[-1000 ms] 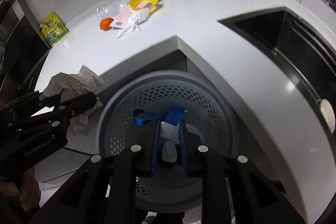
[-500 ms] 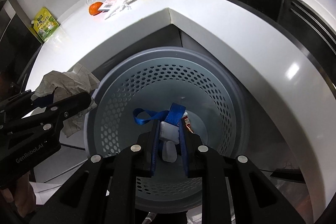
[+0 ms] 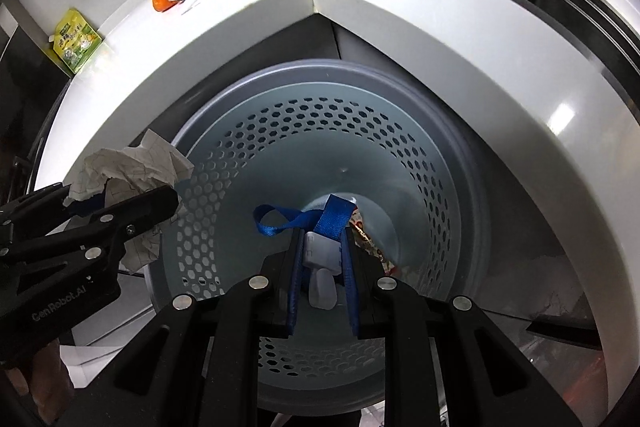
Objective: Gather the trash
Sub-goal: 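Carry tissue and strap over the basket and open both tools to drop them, then move both tools back toward the remaining trash on the counter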
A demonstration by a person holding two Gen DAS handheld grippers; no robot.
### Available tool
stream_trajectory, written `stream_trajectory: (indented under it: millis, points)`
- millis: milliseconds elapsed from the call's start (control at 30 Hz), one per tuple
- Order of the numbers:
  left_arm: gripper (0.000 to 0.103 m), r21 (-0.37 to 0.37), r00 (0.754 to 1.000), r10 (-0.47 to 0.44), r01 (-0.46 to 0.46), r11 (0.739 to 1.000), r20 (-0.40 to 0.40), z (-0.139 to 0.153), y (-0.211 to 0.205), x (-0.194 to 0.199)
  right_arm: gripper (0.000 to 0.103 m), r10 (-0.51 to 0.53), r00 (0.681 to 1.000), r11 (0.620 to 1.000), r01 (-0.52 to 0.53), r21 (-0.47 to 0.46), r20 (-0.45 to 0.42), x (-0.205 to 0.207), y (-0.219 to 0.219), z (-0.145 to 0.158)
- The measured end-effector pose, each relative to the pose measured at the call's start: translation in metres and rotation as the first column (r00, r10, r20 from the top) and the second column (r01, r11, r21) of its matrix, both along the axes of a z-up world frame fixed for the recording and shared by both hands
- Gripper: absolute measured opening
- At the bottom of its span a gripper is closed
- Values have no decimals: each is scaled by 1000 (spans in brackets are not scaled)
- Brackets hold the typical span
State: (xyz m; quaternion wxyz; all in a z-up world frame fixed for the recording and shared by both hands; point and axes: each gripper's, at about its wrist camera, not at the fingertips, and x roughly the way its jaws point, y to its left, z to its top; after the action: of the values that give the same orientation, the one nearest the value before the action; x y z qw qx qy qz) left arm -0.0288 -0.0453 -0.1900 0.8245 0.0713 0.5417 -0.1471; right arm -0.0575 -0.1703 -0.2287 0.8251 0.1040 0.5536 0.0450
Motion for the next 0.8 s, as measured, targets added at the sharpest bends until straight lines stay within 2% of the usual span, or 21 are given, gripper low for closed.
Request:
stream_trajectory:
  millis: [200, 267, 300, 367, 433, 800]
  points:
    - [45, -1, 1000, 4, -4, 1000, 8, 2, 1, 0, 20, -10, 1000, 1000, 10, -3, -17, 3, -5, -4]
    - [51, -1, 1000, 7, -7, 1000, 9, 3, 2, 0, 37, -19, 1000, 1000, 19, 1, -11, 3, -5, -2]
    - [54, -2, 1000, 12, -12, 1000, 11, 3, 3, 0, 39, -22, 1000, 1000, 22, 1, -2, 3, -6, -1]
    - [60, -5, 1000, 20, -20, 1000, 13, 4, 5, 2, 39, -21, 1000, 1000, 21, -5, 5, 3, -6, 1]
    - [62, -4, 1000, 28, -28, 1000, 11, 4, 7, 3, 39, -22, 1000, 1000, 22, -6, 5, 3, -7, 1]
    - [67, 2, 999, 40, -40, 999, 22, 7, 10, 2, 40, -26, 1000, 1000, 26, 9, 2, -5, -11, 4]
